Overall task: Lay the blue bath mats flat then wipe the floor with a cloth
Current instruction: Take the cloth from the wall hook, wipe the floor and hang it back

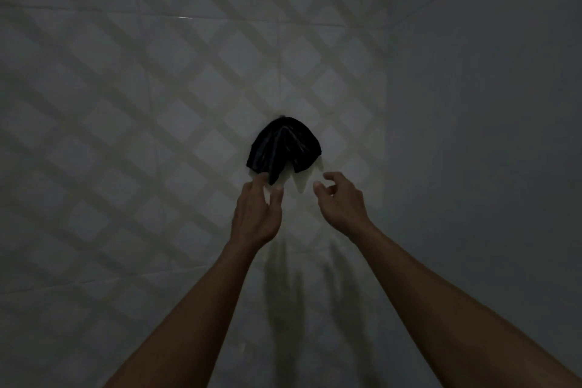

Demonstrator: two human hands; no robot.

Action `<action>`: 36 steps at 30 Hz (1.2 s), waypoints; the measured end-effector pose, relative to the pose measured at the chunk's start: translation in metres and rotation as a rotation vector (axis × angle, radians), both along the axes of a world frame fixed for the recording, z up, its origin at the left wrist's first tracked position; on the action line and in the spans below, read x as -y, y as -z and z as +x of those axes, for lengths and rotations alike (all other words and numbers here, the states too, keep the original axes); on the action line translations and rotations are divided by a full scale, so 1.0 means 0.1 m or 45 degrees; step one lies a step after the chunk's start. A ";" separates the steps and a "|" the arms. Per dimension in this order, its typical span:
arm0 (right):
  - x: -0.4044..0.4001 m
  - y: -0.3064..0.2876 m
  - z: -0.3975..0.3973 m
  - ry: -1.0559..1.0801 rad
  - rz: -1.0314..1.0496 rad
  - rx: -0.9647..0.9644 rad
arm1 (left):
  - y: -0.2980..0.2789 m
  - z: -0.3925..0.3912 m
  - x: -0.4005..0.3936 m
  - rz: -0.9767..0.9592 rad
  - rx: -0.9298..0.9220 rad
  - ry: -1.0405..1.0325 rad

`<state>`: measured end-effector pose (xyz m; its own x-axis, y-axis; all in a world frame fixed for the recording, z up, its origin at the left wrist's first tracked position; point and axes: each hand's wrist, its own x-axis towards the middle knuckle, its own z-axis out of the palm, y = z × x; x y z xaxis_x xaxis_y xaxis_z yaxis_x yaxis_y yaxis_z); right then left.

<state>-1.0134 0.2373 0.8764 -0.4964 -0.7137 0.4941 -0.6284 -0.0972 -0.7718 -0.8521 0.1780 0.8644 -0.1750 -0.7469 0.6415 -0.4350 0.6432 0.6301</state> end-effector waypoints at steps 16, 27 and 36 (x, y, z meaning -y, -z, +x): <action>1.60 -0.59 -0.61 0.058 -0.311 -0.069 | -0.61 -0.70 1.32 -0.075 -0.298 -0.445; 1.64 -0.71 -0.37 0.044 -0.455 0.018 | -0.75 -0.84 1.30 -0.092 -0.361 -0.504; 1.39 -0.78 -0.07 0.051 -0.658 0.379 | -0.79 -0.78 1.05 -0.127 -0.697 -0.237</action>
<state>-1.0207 0.0986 0.9543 -0.6885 -0.3956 0.6079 -0.4035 -0.4875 -0.7743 -0.9305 0.0726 0.9432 0.3300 -0.6649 0.6701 -0.1741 0.6548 0.7355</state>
